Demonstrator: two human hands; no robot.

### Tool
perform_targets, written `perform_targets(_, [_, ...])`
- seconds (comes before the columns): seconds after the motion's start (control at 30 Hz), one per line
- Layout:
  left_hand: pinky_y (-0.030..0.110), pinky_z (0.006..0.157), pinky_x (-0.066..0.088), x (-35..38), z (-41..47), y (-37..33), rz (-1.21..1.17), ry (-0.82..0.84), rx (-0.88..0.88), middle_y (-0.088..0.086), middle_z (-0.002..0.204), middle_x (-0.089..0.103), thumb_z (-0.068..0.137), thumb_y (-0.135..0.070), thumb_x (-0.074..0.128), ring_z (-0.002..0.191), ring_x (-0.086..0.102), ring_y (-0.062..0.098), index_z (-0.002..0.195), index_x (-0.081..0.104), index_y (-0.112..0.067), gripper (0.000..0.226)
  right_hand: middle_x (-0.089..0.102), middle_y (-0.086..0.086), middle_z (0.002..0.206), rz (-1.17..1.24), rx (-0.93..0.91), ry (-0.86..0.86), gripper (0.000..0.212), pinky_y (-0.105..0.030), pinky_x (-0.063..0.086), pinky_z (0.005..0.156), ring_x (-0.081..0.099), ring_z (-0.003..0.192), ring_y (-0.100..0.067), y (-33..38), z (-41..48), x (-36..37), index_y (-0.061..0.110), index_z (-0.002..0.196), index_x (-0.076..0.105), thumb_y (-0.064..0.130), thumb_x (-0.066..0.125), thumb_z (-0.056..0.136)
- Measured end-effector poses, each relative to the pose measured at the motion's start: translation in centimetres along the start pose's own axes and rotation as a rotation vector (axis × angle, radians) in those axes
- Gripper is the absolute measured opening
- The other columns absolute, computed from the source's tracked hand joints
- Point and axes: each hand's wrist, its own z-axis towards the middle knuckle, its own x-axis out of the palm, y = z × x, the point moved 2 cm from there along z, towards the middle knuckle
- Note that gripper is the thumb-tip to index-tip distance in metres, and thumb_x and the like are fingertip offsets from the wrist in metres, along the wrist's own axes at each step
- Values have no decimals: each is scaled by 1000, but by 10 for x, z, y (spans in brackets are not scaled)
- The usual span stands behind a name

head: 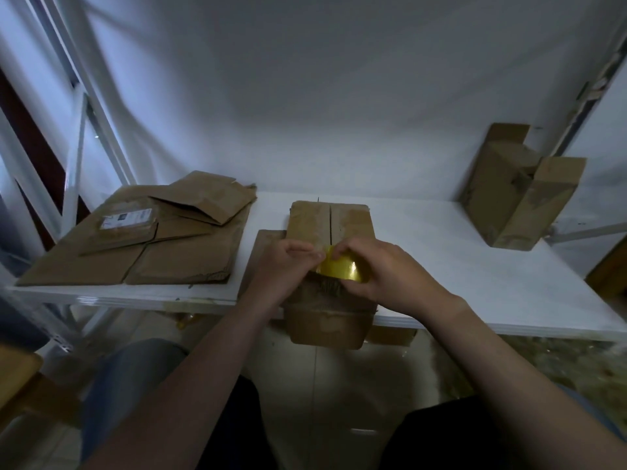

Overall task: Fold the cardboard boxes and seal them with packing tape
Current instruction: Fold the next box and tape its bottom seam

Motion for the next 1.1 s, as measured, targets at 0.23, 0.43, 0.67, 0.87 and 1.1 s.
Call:
perform_targets(0.23, [19,63,39,-9,-3,-2,53,-74,99,-19,89,65,93,-35,70,85,57,-3,84,68,-38,10,53,6,120,7,-113,61,35,-24,43,75,49,95,-9,-1,0,0,30,126,50,37,66,96])
perform_targets(0.43, [18,63,41,-7,-4,5,-16,-84,56,-20,88,64,93,-35,70,86,56,-3,88,70,-37,6,53,5,115,-77,-133,76,40,-23,42,78,50,93,-11,-5,6,-10,34,134,53,53,55,98])
perform_targets(0.67, [15,67,43,-13,3,0,-39,-141,108,-13,88,72,92,-31,71,82,62,-6,98,78,-20,14,60,8,115,-53,-114,1,37,-36,54,81,59,98,-17,-25,2,-15,36,124,62,55,63,92])
perform_targets(0.87, [17,69,47,-24,10,3,-50,-170,118,-10,87,76,90,-34,74,77,67,-6,96,79,-24,12,61,7,112,-14,-144,-89,36,-28,48,75,57,94,-16,-32,-2,-19,30,119,61,49,70,90])
perform_targets(1.1, [16,68,41,-38,14,18,-70,-210,77,-17,84,70,88,-31,76,85,61,-5,89,75,-29,3,60,8,114,-22,-146,-98,41,-16,42,77,55,95,-10,-51,-18,-26,32,123,63,55,69,90])
